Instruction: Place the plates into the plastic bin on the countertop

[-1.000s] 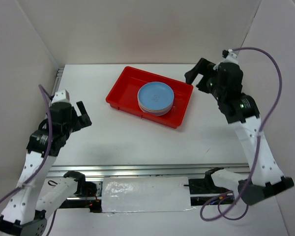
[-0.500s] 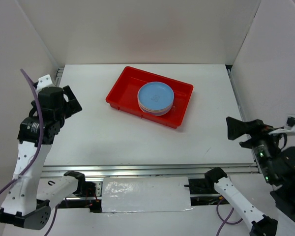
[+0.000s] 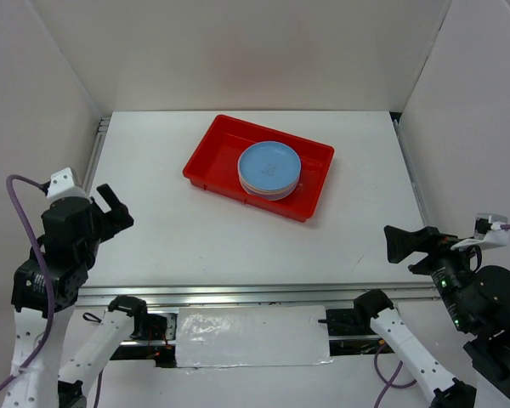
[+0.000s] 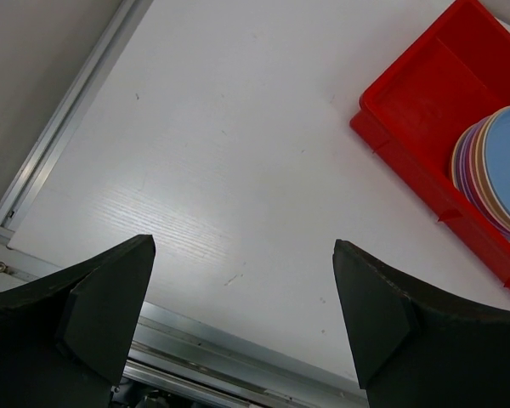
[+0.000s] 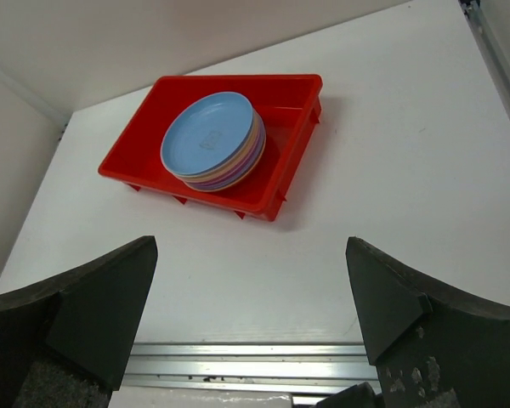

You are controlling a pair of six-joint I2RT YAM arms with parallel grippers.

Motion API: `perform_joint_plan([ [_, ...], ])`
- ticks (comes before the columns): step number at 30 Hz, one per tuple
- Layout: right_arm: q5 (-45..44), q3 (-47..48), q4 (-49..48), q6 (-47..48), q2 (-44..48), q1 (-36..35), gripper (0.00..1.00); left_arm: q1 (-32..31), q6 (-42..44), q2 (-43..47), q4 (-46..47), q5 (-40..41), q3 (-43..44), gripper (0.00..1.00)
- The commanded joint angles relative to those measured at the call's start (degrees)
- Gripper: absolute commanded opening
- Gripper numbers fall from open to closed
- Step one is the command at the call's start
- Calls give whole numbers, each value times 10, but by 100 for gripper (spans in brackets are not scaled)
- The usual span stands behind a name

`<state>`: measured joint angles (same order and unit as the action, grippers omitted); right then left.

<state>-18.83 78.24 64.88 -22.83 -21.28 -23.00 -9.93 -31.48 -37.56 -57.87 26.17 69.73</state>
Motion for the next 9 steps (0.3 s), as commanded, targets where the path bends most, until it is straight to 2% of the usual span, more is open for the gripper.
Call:
perform_joint_plan([
  [1,9,-13,-12,5,2,-1,100,2,5,6,12,-22,-9,99],
  [9,25,-22,-27,3,-9,0,100,3,-2,4,34,-51,-32,99],
])
